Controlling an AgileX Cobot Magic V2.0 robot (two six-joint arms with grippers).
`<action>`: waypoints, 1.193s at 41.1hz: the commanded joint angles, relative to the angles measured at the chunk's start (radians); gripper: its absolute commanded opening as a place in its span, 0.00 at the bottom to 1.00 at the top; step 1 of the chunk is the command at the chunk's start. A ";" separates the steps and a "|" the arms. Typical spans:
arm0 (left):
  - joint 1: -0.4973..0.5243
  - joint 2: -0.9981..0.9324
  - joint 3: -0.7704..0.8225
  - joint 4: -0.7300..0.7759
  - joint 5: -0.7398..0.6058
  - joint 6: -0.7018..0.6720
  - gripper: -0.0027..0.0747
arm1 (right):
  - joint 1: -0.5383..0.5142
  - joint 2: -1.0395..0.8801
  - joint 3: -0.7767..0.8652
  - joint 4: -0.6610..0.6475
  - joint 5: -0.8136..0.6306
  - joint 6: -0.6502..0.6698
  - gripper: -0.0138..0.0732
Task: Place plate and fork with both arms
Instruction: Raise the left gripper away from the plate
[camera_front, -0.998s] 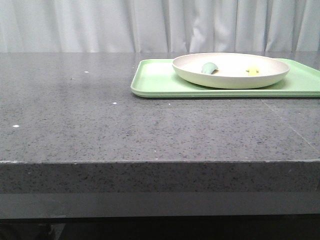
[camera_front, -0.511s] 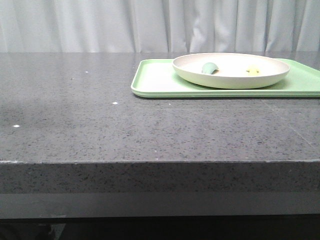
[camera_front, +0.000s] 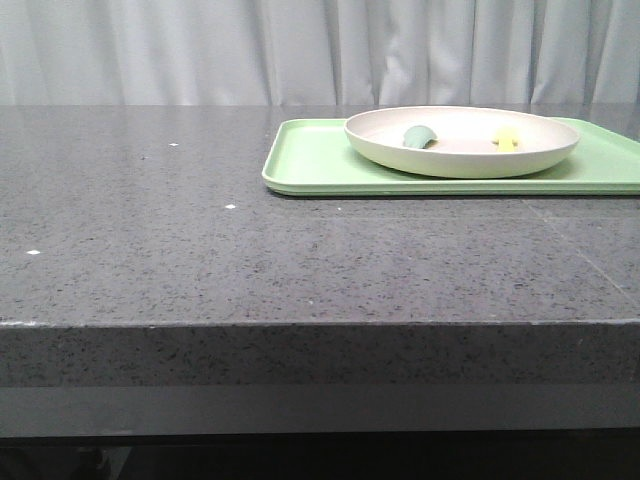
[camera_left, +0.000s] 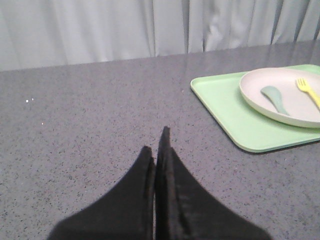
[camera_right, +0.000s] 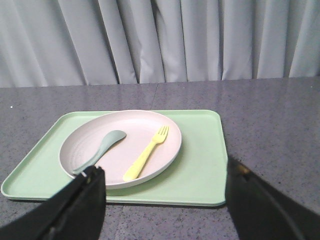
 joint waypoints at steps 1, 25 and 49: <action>0.000 -0.101 0.026 -0.021 -0.147 -0.011 0.01 | -0.003 0.014 -0.033 0.007 -0.095 -0.006 0.76; 0.000 -0.233 0.071 -0.023 -0.161 -0.011 0.01 | 0.038 0.525 -0.374 0.056 0.081 -0.006 0.76; 0.000 -0.233 0.071 -0.023 -0.163 -0.011 0.01 | 0.174 1.164 -0.999 -0.033 0.455 0.138 0.72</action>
